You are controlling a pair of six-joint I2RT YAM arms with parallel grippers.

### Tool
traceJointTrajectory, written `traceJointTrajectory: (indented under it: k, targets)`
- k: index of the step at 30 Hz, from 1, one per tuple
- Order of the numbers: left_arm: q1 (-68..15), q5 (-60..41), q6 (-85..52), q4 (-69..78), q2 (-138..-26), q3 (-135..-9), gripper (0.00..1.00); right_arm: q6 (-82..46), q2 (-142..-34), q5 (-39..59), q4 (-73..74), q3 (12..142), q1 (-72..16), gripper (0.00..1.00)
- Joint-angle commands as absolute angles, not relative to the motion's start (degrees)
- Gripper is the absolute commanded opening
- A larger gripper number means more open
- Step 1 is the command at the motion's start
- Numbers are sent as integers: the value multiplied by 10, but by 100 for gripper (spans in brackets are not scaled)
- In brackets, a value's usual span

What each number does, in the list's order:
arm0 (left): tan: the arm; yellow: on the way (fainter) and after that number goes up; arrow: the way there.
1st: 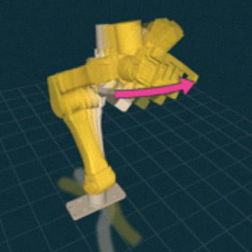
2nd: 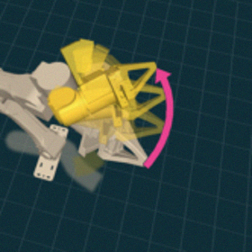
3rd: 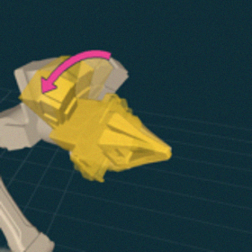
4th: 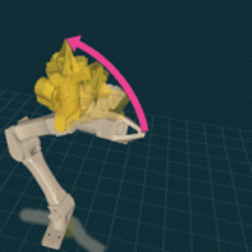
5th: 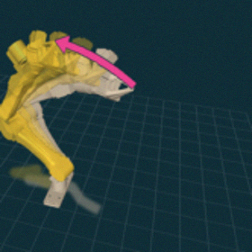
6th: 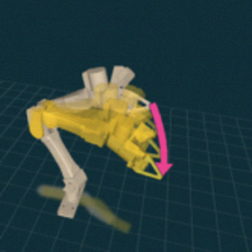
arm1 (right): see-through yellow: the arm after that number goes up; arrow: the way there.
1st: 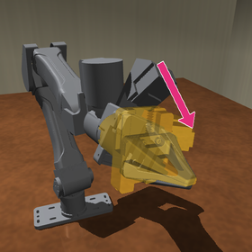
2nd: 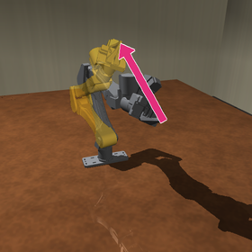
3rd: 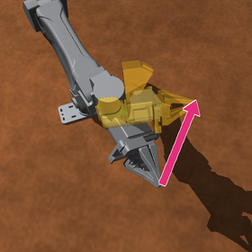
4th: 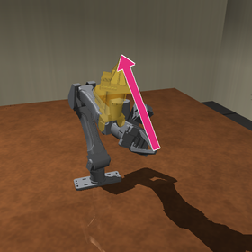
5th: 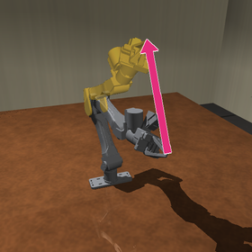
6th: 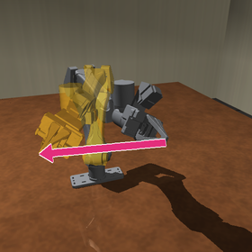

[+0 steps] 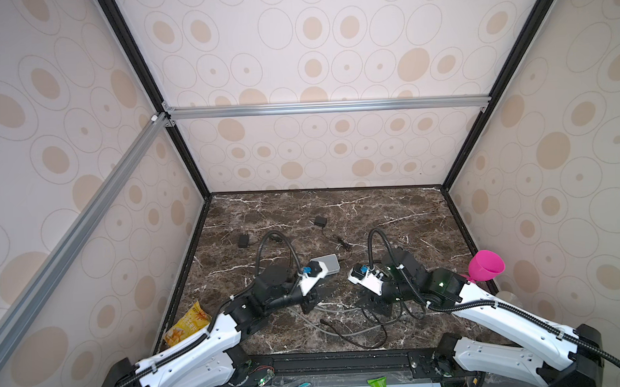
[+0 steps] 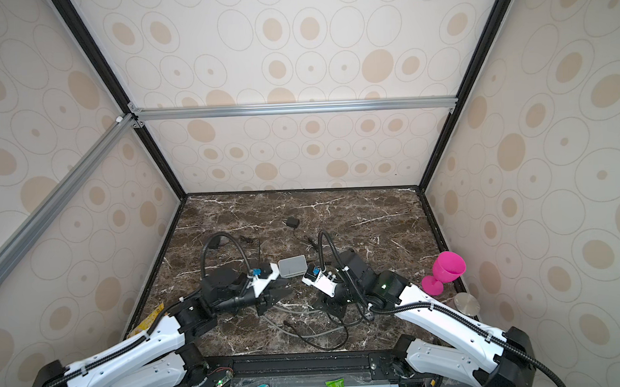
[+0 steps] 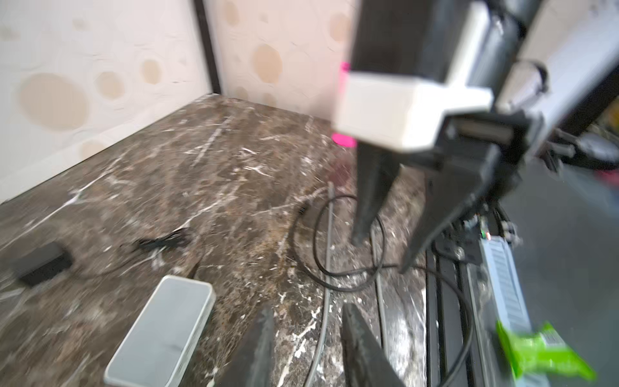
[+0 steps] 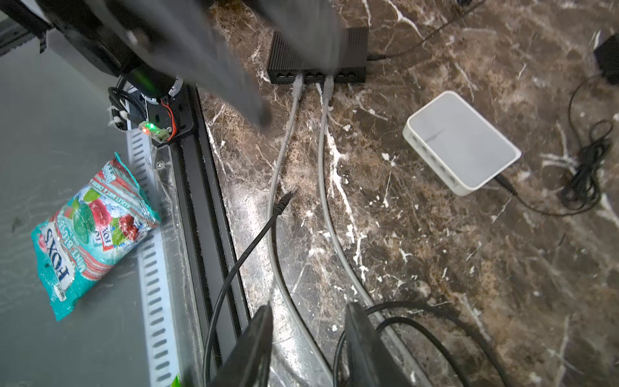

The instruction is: Insert the plug into the switch port

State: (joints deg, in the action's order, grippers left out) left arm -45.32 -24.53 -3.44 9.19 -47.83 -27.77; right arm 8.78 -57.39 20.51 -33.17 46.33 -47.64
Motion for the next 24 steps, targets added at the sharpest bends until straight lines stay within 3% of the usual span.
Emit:
traceJointTrajectory:
  k: [1,4,8,15,24]
  targets:
    - [-428,-86,-188,87,-393,-274,38,12,-557,207,-321,450,-481,36]
    - [-423,72,-256,-17,-301,-300,44,-7,-572,120,-331,460,-546,34]
    - [-421,218,-280,-156,-240,-357,43,-33,-653,-19,-393,527,-643,38]
    - [-422,269,-261,-208,-110,-367,46,-31,-917,-152,-589,769,-764,39]
    - [-438,287,-260,-214,-38,-357,44,-40,-1157,-216,-777,1007,-800,39]
